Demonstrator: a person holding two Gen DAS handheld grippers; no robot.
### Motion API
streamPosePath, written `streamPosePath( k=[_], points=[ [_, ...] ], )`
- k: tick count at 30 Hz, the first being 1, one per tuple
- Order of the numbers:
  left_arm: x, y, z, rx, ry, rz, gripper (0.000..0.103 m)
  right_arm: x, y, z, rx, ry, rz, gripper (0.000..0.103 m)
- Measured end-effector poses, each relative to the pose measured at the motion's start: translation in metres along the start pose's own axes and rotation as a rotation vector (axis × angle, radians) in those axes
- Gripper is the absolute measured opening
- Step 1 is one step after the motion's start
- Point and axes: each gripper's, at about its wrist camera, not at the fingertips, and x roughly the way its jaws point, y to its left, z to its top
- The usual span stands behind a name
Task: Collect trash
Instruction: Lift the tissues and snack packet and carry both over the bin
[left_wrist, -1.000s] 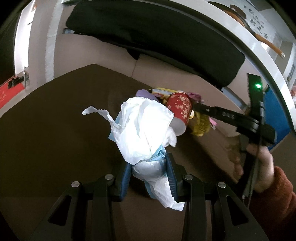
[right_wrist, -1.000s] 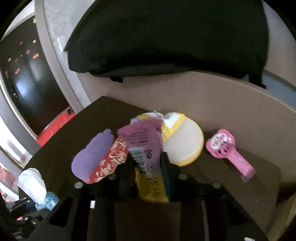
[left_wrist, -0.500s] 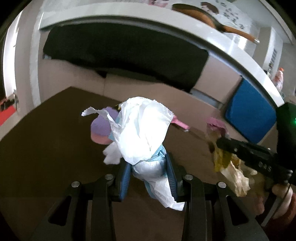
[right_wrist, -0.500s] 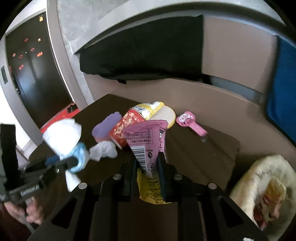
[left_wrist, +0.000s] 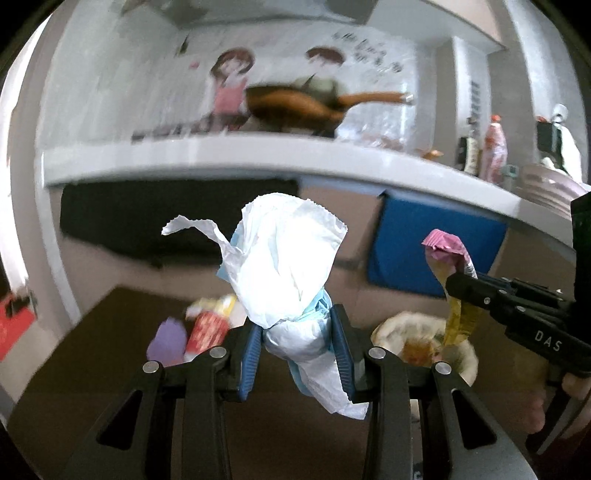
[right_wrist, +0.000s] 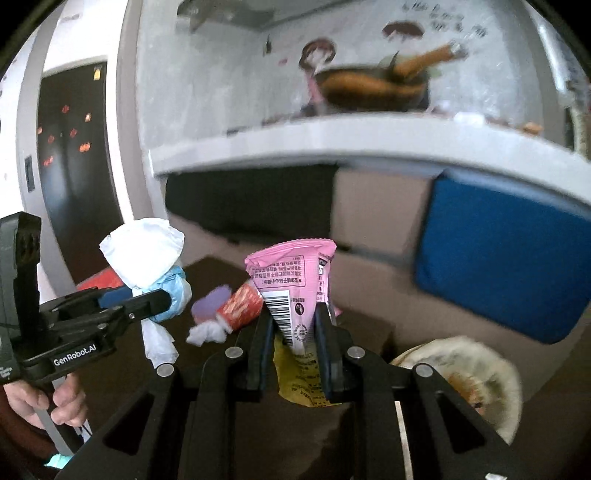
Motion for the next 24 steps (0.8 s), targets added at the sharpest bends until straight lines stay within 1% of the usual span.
streamPosePath(
  k=[3,10,15,19,24],
  points=[
    [-0.004,-0.029,0.012,0.031,-0.037,-0.017,0.037,-0.024,-0.017,0.006,0.007,-0.037,-0.037,0.019],
    [0.005,-0.085,0.027,0.097,-0.078,-0.059,0.037,-0.061,-0.059,0.004,0.046,-0.078,-0.135,0.019],
    [0.018,-0.117,0.028,0.128,-0.071,-0.093,0.037,-0.073,-0.09,-0.002,0.083,-0.089,-0.194,0.019],
    [0.032,-0.137,0.025,0.143,-0.056,-0.117,0.037,-0.078,-0.11,-0.009,0.12,-0.088,-0.216,0.019],
    [0.057,-0.151,0.014,0.148,0.002,-0.135,0.037,-0.075,-0.133,-0.024,0.167,-0.07,-0.231,0.019]
  ],
)
